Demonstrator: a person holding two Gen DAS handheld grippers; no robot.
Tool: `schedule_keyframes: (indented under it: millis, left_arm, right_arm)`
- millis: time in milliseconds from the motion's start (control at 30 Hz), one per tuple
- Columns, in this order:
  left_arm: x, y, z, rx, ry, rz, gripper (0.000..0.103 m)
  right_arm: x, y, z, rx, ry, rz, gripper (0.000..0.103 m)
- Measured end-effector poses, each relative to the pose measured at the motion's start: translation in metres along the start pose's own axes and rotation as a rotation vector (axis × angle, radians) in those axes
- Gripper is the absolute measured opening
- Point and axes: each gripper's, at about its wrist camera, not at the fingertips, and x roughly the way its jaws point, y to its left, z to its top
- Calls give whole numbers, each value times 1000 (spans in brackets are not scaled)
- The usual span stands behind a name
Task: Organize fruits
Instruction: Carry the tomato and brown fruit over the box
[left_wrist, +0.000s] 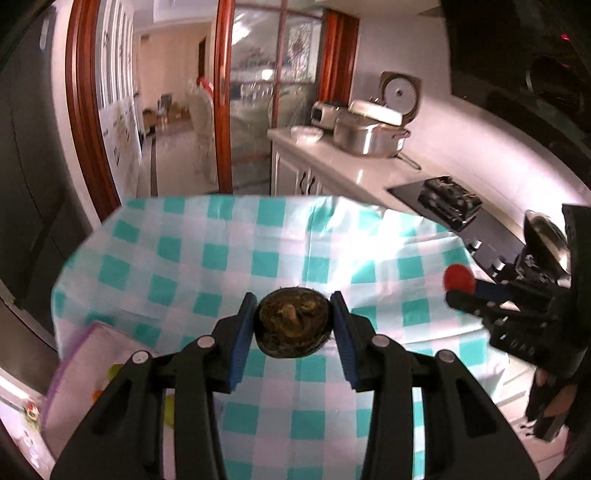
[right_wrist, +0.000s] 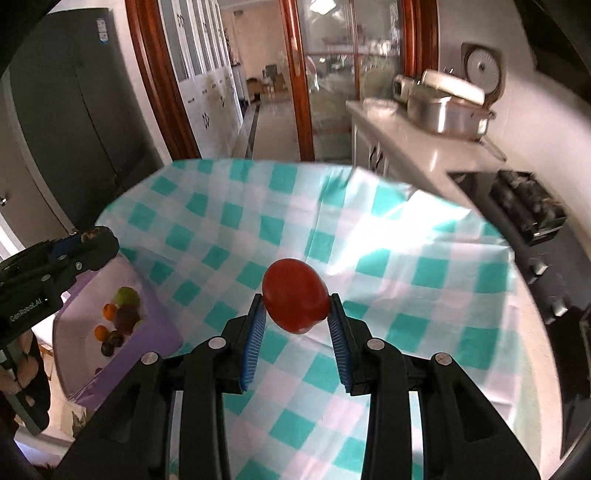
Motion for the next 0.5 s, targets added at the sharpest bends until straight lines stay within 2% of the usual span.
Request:
schedule_keyframes:
  millis: [233,500]
  left_arm:
    - [-72,7,-21,21,-87,-33,41]
    - [-112,36,-60,19,-126,-23,41]
  right_arm:
    - [-73,17,-23,-37,-69,-22,34]
    - [-115,29,-56,-27,-130,-33,34]
